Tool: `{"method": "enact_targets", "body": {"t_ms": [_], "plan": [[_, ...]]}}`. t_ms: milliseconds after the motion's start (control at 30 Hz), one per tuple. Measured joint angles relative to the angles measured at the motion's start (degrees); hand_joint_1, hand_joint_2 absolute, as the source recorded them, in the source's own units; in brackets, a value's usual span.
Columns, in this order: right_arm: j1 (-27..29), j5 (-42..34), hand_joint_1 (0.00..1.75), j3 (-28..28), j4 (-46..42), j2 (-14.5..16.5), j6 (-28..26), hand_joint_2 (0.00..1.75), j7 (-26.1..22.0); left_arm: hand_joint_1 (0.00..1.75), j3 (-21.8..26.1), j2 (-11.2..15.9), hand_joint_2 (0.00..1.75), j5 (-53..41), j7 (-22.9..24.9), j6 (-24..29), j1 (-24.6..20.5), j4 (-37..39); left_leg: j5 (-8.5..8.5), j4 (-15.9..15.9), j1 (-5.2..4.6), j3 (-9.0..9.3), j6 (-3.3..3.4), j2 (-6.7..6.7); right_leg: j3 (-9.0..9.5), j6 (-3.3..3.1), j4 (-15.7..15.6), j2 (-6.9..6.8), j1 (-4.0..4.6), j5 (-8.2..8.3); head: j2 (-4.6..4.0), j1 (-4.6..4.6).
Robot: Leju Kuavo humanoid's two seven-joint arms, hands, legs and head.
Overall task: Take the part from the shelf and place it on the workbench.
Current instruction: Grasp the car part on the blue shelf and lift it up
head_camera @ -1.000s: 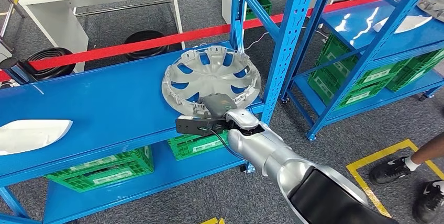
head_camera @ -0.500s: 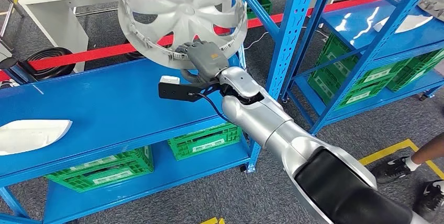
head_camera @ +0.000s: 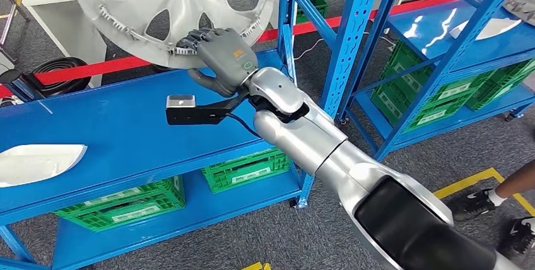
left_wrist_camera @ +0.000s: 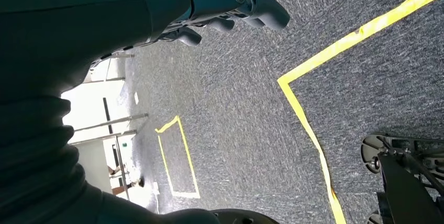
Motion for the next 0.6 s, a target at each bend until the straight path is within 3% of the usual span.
{"method": "enact_targets", "body": {"t_ms": [600], "plan": [[2.3, -0.1, 1.75, 4.0, -11.4, 1.5, 2.4, 1.75, 0.4, 0.00, 1.3, -0.1, 1.75, -0.6, 0.0, -0.9, 0.4, 0.0, 0.00, 0.0, 0.00, 0.00, 0.00, 0.00, 0.00, -0.01, 0.0, -0.02, 0.00, -0.02, 0.00, 0.00]]}}
